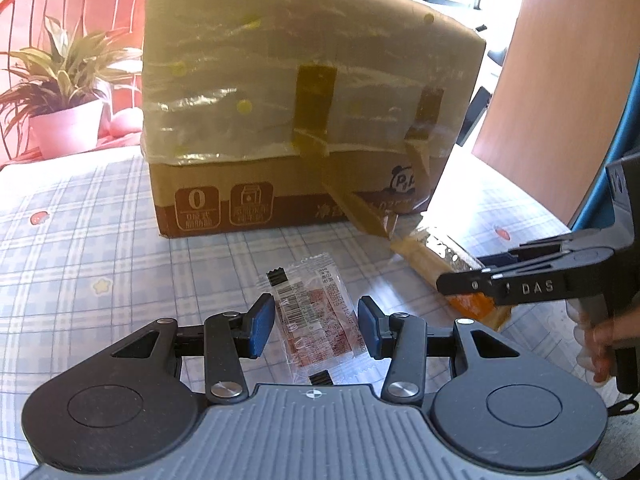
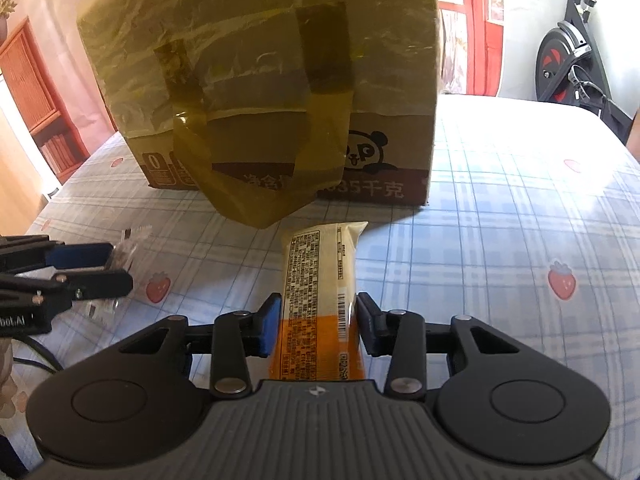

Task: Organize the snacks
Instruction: 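Lift the clear packet and bar and carry them over the box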

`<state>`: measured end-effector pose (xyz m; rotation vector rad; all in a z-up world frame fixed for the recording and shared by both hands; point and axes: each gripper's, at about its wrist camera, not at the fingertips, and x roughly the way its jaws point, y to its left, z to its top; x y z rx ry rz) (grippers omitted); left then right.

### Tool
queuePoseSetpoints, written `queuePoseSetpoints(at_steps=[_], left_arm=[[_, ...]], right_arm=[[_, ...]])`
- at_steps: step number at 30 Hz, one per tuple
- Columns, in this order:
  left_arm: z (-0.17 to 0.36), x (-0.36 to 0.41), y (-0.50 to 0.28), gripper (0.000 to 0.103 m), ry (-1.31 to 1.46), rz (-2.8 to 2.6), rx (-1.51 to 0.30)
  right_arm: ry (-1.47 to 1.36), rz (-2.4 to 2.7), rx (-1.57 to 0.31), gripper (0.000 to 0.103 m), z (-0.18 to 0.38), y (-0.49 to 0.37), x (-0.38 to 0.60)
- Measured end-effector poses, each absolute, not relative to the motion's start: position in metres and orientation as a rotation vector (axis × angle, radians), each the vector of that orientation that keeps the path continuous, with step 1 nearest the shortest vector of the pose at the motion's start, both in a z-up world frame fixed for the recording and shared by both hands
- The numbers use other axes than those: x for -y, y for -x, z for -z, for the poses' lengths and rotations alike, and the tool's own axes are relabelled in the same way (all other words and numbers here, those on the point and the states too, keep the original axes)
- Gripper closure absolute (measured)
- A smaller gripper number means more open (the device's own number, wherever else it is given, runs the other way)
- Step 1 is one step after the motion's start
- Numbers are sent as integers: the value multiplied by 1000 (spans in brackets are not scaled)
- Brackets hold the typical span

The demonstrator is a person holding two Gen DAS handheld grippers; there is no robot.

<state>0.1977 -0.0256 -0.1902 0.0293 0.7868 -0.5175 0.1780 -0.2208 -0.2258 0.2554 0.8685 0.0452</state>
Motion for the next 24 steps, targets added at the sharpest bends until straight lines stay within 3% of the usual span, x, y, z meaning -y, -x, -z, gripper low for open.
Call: queuePoseSetpoints(at_steps=[24], left_arm=[[119, 27, -204, 55, 7, 556, -596]], right_arm=[[-179, -28, -644, 61, 140, -154, 207]])
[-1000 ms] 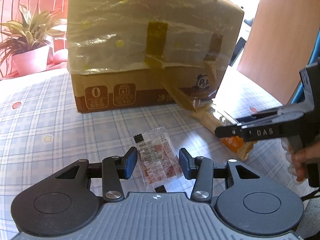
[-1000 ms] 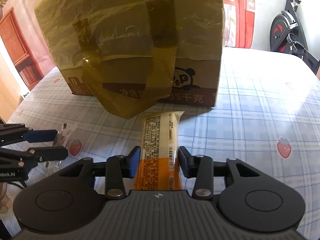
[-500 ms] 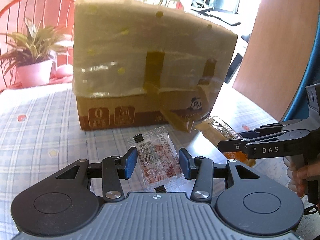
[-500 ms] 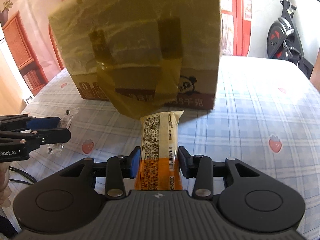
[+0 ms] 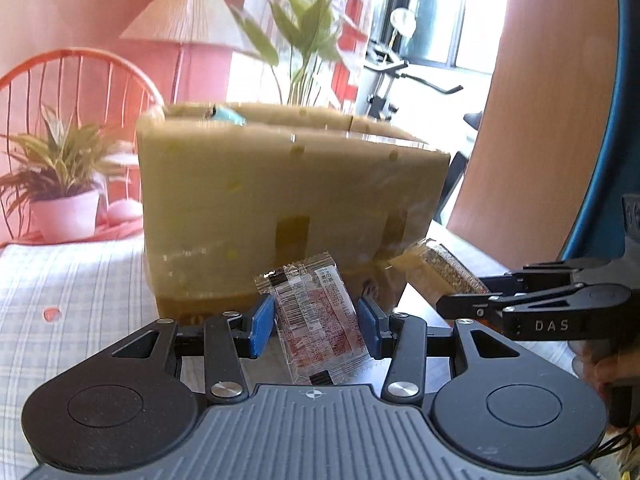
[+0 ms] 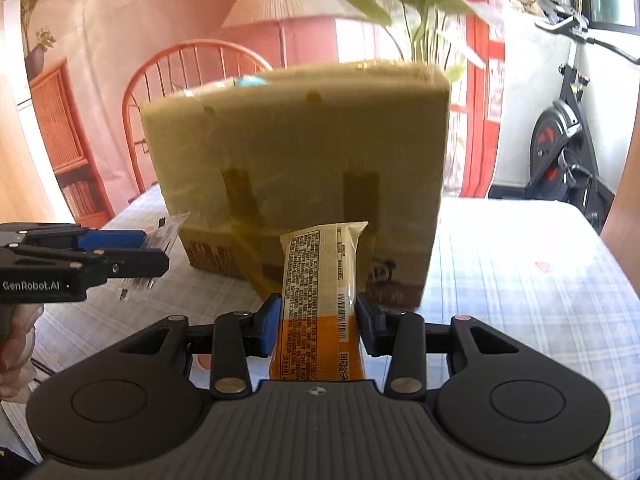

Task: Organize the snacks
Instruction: 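Lift the clear packet and bar and carry them over the box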

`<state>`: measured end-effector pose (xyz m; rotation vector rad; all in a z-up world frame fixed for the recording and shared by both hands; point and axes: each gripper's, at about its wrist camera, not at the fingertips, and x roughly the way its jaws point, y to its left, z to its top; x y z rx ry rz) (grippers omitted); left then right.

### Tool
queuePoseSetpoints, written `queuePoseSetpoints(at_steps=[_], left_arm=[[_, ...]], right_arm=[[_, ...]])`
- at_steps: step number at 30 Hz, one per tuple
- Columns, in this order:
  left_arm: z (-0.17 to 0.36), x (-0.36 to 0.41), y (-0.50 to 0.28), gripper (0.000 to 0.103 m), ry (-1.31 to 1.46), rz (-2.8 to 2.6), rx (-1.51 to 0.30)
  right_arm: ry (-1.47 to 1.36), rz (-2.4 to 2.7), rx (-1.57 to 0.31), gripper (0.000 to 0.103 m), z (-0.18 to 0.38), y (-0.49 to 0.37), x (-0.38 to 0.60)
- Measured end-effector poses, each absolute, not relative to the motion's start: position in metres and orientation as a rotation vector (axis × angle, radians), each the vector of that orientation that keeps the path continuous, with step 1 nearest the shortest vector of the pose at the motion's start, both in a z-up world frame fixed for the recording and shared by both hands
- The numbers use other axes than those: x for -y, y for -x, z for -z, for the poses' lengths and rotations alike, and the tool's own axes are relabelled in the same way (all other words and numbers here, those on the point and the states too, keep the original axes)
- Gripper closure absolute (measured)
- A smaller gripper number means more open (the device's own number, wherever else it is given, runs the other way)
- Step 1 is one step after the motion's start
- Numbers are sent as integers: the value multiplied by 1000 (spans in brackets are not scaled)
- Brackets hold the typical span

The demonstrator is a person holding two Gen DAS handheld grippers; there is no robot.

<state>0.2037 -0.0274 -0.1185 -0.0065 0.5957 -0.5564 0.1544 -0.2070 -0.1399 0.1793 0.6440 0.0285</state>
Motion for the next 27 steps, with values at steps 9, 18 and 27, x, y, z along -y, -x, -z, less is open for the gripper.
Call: queuePoseSetpoints(at_steps=[9, 18, 27], left_arm=[[102, 29, -207, 55, 32, 564, -541], [85, 30, -206, 55, 28, 580, -467], [62, 36, -213, 55, 26, 569, -401]], right_arm=[[-159, -32, -564, 61, 108, -153, 207], [-135, -27, -501, 61, 81, -159, 211], [-117, -42, -450, 61, 59, -175, 222]])
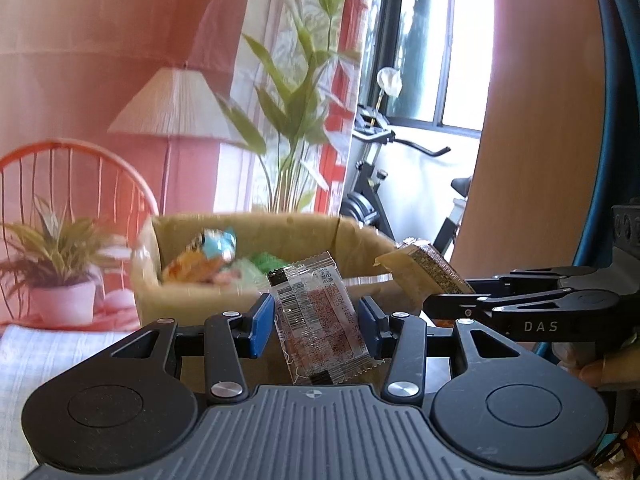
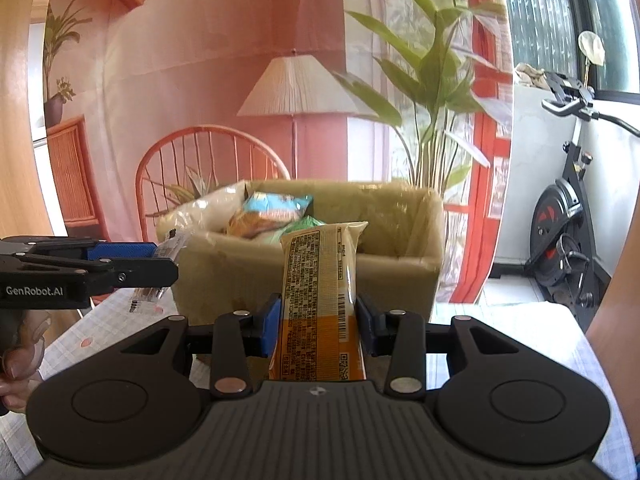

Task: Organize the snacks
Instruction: 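Lift the clear packet and bar and carry them over the box, then open both grippers to drop the clear packet and bar into the box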

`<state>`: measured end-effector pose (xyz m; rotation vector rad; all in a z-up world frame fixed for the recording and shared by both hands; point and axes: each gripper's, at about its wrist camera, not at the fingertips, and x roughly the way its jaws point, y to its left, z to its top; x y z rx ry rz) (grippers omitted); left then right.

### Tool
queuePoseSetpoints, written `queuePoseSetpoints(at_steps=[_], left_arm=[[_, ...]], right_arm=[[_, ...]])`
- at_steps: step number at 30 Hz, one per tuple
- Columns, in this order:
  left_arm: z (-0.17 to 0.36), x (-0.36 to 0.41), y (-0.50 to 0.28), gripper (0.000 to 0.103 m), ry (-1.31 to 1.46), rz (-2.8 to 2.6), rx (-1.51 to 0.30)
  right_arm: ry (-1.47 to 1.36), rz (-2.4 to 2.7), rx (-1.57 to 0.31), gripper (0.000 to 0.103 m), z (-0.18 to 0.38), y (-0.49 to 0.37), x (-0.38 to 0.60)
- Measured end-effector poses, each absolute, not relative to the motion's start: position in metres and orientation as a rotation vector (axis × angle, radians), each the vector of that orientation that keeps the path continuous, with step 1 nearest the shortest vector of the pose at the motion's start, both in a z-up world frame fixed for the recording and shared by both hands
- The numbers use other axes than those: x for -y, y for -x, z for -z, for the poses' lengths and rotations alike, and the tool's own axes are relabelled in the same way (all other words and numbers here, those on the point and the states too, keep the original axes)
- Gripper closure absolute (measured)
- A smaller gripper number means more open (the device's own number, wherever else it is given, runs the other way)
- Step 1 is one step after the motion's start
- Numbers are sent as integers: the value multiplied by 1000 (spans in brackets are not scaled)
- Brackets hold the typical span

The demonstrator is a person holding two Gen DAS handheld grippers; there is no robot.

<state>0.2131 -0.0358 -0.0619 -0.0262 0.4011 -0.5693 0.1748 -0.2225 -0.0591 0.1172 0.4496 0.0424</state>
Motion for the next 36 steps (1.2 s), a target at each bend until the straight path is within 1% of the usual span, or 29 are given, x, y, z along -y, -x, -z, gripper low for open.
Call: queuePoseSetpoints(at_steps=[5, 11, 19, 25, 27, 30, 31, 33, 36], left_arm=[[41, 40, -227, 55, 35, 574, -357], [33, 50, -272, 55, 63, 570, -377], [51, 70, -335, 55, 41, 538, -482], [64, 75, -361, 53, -8, 501, -533], [63, 73, -364, 44, -6, 494, -532], [60, 68, -362, 33, 10, 491, -535], [59, 66, -360, 32, 14, 489, -533], [57, 62, -355, 28, 16, 481, -529], [53, 57, -346, 18, 9, 463, -521]], right_arm=[[-99, -32, -412, 61, 43, -196, 236], [-132, -9, -384, 61, 34, -236, 257], [-166, -9, -443, 61, 50, -303, 267], [-127, -7, -523, 61, 69, -335, 268], [-113, -11, -546, 61, 73, -341, 268], [-92, 12, -537, 59, 74, -339, 266], [-102, 15, -526, 58, 73, -335, 267], [-127, 22, -518, 48, 72, -329, 268], [-120, 33, -512, 47, 67, -317, 267]])
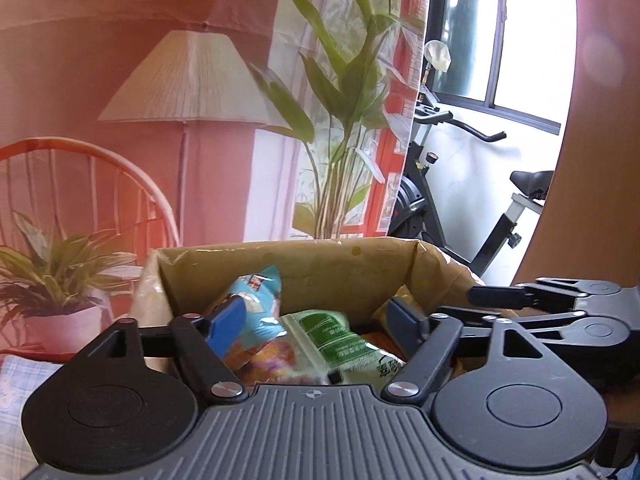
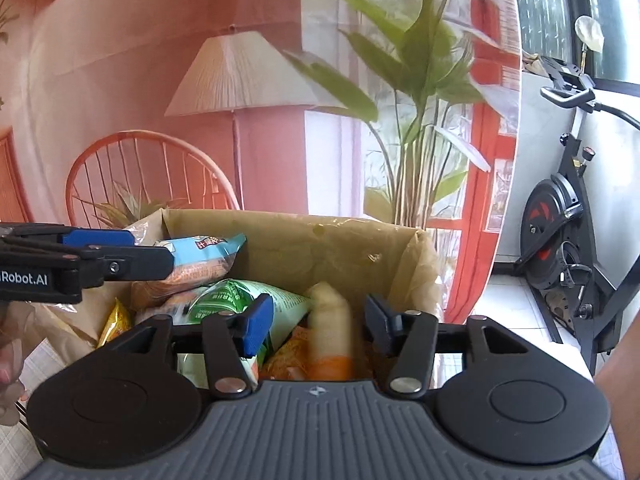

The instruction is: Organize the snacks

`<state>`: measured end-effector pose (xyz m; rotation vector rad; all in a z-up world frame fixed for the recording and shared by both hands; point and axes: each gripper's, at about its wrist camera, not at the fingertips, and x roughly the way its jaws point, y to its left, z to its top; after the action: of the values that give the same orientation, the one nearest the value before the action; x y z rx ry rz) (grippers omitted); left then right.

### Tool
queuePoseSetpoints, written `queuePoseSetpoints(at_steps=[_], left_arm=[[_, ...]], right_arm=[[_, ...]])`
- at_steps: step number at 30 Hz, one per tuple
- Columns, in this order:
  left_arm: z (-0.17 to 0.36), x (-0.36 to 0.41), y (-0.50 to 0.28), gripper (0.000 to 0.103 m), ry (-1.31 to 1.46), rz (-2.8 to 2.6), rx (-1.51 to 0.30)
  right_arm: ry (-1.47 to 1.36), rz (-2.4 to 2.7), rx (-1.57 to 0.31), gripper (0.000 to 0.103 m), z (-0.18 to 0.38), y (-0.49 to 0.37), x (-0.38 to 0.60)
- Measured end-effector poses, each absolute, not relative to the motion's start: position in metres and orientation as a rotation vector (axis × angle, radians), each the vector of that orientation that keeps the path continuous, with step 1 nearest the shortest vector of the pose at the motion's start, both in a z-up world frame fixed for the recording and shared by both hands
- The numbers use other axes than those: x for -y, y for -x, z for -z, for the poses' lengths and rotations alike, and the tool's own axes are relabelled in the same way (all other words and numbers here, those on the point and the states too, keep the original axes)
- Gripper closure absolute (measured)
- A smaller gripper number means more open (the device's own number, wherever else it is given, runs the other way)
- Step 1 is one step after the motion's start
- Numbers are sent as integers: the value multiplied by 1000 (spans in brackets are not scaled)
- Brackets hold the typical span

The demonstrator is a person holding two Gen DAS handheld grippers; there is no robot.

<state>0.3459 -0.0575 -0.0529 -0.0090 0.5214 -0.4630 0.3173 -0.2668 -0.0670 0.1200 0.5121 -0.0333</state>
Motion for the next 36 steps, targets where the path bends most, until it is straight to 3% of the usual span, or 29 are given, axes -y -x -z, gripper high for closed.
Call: queuePoseSetpoints(at_steps=[5, 19, 36], left_arm=[[45, 48, -330, 14, -9, 437, -503], [30, 28, -282, 9, 31, 378, -519], [15, 33, -223, 8, 1, 311, -474]], right_arm=[[-125, 41, -484, 39, 57, -293, 263], [-171, 32, -431, 0, 40, -229, 246], [-227, 31, -385, 0, 19, -182, 231]])
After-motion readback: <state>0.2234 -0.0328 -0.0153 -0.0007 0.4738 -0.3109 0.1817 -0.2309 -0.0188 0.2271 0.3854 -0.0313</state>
